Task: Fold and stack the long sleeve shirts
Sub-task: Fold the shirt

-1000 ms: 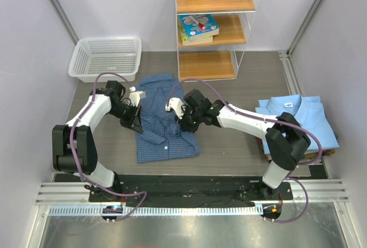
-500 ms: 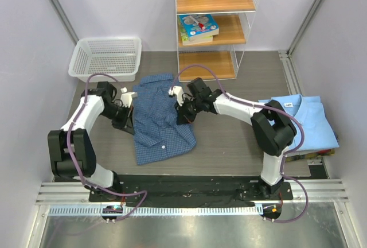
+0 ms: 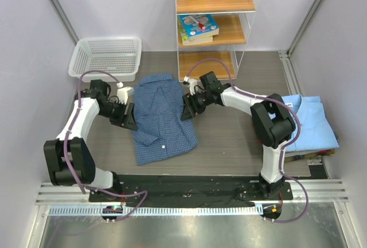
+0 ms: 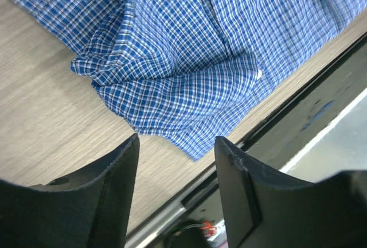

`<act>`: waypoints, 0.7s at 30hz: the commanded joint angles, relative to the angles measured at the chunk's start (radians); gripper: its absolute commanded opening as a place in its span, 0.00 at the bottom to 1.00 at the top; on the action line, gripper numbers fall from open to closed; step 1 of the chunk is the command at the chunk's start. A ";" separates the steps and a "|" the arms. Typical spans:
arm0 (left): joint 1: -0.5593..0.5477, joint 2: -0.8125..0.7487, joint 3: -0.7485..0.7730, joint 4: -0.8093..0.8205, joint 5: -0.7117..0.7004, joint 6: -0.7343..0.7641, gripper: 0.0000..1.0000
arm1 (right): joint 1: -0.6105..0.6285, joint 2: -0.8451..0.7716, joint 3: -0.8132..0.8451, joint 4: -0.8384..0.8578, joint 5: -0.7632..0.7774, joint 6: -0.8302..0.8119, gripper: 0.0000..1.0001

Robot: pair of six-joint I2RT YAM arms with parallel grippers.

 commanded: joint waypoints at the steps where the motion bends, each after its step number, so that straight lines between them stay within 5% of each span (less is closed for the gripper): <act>1: -0.038 -0.074 -0.023 -0.044 -0.017 0.168 0.57 | -0.010 -0.111 -0.004 -0.044 -0.029 0.090 0.63; 12: -0.439 -0.134 -0.200 0.128 -0.428 0.105 0.51 | -0.017 -0.137 -0.021 -0.197 0.085 0.121 0.70; 21: -0.437 0.041 -0.050 0.363 -0.512 -0.021 0.47 | -0.026 -0.085 -0.006 -0.197 0.030 0.122 0.70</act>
